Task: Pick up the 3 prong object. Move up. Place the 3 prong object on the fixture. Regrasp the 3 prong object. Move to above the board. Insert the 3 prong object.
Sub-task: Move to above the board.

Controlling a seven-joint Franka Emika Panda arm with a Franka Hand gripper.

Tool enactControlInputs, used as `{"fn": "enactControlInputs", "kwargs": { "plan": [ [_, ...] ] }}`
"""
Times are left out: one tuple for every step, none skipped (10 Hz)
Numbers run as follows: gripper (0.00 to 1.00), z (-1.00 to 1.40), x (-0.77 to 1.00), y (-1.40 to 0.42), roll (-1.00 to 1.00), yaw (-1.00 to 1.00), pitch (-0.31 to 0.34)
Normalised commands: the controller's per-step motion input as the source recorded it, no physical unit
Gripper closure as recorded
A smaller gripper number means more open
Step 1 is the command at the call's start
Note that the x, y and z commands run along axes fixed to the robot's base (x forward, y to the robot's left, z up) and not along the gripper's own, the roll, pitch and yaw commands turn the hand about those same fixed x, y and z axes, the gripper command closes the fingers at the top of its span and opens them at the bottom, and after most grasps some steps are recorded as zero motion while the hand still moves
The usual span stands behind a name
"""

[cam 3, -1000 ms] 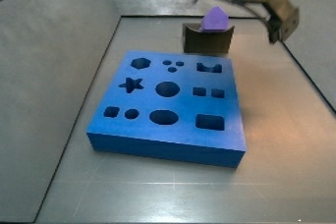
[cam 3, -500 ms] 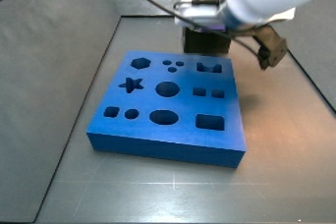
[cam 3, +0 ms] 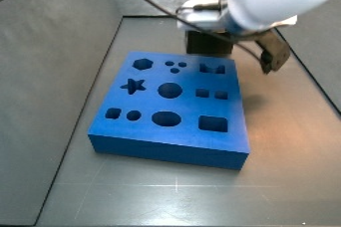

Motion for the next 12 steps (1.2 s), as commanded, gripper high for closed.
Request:
{"fn": "enactControlInputs", "kwargs": {
  "plan": [
    [1.0,1.0,-0.05,0.1,0.1,-0.02,-0.08],
    [1.0,1.0,-0.05,0.1,0.06,-0.05,-0.083],
    [1.0,1.0,-0.05,0.1,0.04,-0.06,-0.075],
    [1.0,1.0,-0.05,0.1,0.02,-0.08,-0.057],
    [1.0,1.0,-0.05,0.1,0.01,-0.09,-0.041],
    [1.0,1.0,-0.05,0.09,0.0,-0.09,-0.014],
    [1.0,1.0,-0.05,0.09,0.0,-0.09,0.009],
    [1.0,1.0,-0.05,0.09,-0.01,-0.07,0.041],
    [1.0,1.0,-0.05,0.09,-0.01,-0.07,0.055],
    [1.0,1.0,-0.05,0.08,-0.02,-0.04,0.075],
    [1.0,1.0,-0.05,0.08,-0.04,-0.02,0.084],
    [1.0,1.0,-0.06,0.07,-0.05,0.0,0.091]
  ]
}}
